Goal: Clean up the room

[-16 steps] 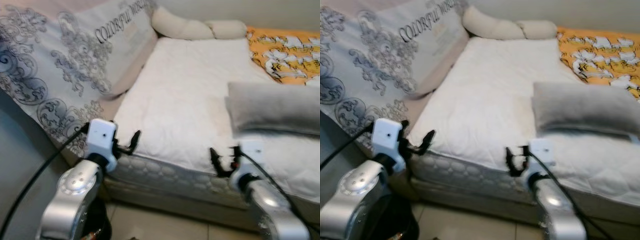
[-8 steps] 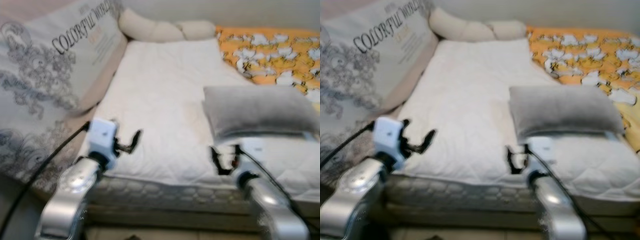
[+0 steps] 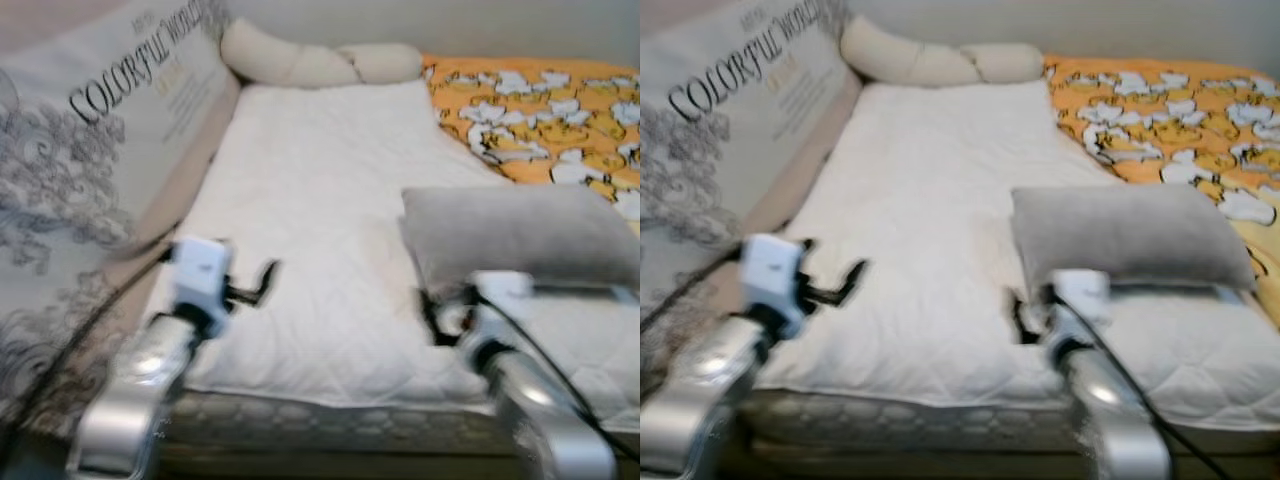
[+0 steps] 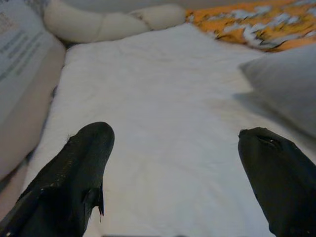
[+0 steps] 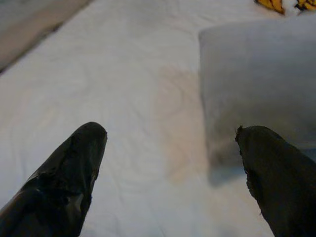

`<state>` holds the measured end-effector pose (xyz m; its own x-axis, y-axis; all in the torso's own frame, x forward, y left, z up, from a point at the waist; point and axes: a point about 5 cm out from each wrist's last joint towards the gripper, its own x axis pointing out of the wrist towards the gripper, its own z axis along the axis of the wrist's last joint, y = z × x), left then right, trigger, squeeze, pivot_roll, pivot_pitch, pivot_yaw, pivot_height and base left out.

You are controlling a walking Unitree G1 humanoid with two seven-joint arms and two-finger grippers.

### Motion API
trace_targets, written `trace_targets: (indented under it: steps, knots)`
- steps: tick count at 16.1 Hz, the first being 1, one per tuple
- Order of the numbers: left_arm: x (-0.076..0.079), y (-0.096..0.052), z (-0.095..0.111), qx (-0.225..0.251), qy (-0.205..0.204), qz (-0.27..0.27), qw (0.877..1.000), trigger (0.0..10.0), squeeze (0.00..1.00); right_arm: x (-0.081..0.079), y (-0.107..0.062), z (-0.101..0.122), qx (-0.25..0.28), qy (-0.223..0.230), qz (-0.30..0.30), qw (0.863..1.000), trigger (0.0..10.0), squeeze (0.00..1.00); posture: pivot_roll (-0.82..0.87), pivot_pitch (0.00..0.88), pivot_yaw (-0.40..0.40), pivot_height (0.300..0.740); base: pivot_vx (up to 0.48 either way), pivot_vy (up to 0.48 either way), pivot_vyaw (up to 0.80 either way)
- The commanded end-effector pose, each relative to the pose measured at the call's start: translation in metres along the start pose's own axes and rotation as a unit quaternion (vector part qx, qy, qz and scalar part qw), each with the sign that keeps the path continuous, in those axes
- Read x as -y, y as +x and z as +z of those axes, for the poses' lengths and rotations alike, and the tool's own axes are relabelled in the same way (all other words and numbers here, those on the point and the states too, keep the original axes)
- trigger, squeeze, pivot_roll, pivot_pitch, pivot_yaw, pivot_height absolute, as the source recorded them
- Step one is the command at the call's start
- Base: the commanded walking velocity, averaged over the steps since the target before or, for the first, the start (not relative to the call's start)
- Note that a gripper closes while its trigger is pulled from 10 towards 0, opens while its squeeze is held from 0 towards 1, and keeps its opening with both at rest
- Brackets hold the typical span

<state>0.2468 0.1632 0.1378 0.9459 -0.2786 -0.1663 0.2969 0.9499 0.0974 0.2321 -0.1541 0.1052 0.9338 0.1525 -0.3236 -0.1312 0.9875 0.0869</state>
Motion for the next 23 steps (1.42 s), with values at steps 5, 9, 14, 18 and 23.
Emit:
trace_targets:
  steps: [5, 9, 14, 18, 23]
  knots:
    - [0.008, 0.002, 0.004, 0.008, -0.002, -0.017, 1.0, 10.0, 0.0, 0.011, -0.004, -0.003, -0.006, -0.004, -0.023, 1.0, 10.0, 0.0, 0.0, 0.0, 0.031, 0.74, 0.305, 0.0, 0.0]
    - [0.008, 0.001, 0.004, 0.008, -0.003, -0.019, 1.0, 10.0, 0.0, 0.013, -0.004, -0.005, -0.012, -0.004, -0.028, 1.0, 10.0, 0.0, 0.0, 0.0, 0.033, 0.74, 0.303, 0.0, 0.0]
    - [0.009, 0.001, 0.003, 0.006, -0.003, -0.018, 1.0, 10.0, 0.0, 0.02, -0.003, -0.008, -0.02, 0.008, -0.045, 0.999, 10.0, 1.0, 0.0, 0.0, 0.033, 0.74, 0.265, 0.0, 0.0]
    - [0.009, 0.002, 0.005, 0.009, -0.005, -0.019, 1.0, 10.0, 0.0, 0.029, 0.006, -0.006, -0.031, -0.006, -0.056, 0.998, 10.0, 1.0, 0.0, 0.0, 0.039, 0.74, 0.0, 0.0, 0.0]
    - [0.011, 0.004, 0.006, 0.004, 0.004, -0.046, 0.999, 10.0, 0.0, 0.052, 0.033, -0.013, -0.088, -0.099, -0.079, 0.988, 10.0, 1.0, -0.01, 0.0, 0.051, 0.74, 0.0, 0.0, 0.0]
